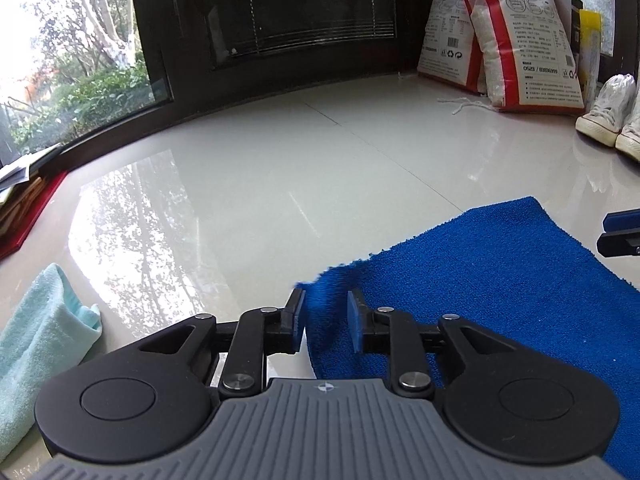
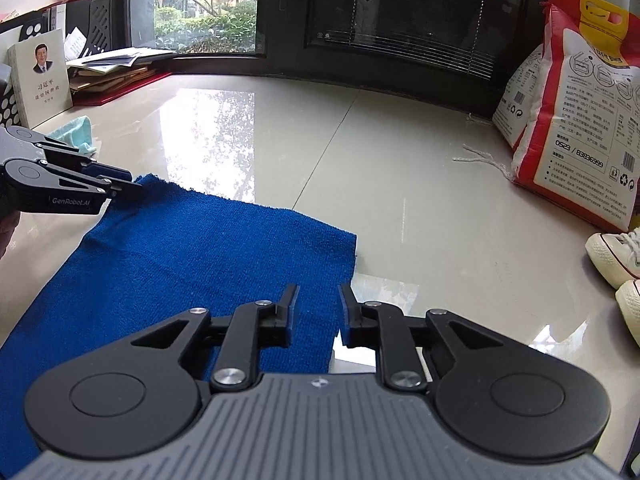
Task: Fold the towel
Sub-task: 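Open both grippers and release the blue towel edge, then move both open grippers back to the towel's short edge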
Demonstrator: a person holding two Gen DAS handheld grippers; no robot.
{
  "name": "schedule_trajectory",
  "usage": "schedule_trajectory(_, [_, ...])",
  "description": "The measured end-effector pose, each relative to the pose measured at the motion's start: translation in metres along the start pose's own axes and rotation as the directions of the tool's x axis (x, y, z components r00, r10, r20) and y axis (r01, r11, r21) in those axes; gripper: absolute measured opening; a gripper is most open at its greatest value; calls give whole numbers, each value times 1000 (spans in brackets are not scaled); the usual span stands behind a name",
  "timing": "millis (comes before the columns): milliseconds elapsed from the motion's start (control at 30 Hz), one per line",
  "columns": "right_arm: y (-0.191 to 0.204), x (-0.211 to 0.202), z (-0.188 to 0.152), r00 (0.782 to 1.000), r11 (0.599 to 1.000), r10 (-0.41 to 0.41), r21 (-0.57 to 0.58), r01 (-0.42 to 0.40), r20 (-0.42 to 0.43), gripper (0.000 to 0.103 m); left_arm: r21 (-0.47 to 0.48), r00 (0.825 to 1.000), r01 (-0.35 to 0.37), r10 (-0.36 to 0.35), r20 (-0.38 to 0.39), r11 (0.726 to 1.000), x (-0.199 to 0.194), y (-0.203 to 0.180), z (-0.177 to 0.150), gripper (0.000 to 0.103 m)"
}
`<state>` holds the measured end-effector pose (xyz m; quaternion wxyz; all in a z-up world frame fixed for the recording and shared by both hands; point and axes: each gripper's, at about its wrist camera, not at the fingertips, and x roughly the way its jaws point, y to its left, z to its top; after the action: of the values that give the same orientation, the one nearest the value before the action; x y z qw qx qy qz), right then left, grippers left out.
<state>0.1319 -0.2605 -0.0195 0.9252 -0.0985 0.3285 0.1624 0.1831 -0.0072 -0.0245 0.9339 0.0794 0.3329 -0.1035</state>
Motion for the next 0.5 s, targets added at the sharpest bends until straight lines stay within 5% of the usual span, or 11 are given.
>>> schedule_trajectory(500, [-4,-41,-30,1000,999,1,32,-1,-4,26,-45,996,86,-86,5,995,-50,-14,-29,40])
